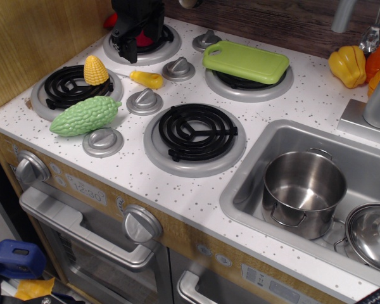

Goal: Put knife on cutting board

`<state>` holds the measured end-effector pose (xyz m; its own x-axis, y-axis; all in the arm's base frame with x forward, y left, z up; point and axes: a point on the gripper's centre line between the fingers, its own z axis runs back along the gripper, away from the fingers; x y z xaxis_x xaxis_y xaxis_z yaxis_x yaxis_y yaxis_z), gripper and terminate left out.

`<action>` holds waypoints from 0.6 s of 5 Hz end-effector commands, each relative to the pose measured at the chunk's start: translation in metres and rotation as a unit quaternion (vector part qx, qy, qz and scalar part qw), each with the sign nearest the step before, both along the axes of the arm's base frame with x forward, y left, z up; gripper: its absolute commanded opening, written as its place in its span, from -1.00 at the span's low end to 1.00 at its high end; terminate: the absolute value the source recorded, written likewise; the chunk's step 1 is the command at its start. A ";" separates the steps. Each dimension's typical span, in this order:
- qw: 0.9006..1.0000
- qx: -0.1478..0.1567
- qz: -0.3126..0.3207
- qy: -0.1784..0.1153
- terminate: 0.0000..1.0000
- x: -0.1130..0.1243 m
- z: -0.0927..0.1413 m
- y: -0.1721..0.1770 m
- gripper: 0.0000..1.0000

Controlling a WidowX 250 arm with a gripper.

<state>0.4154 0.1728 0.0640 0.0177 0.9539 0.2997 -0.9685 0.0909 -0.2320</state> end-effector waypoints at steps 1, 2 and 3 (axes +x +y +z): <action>1.000 0.000 0.000 0.000 -1.00 0.000 0.000 0.000 1.00; 1.000 -0.002 0.000 -0.005 -1.00 0.000 -0.006 0.001 1.00; 1.000 -0.005 -0.005 -0.004 -1.00 0.001 -0.009 0.004 1.00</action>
<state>0.4149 0.1672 0.0298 0.0547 0.9651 0.2562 -0.9738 0.1083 -0.2001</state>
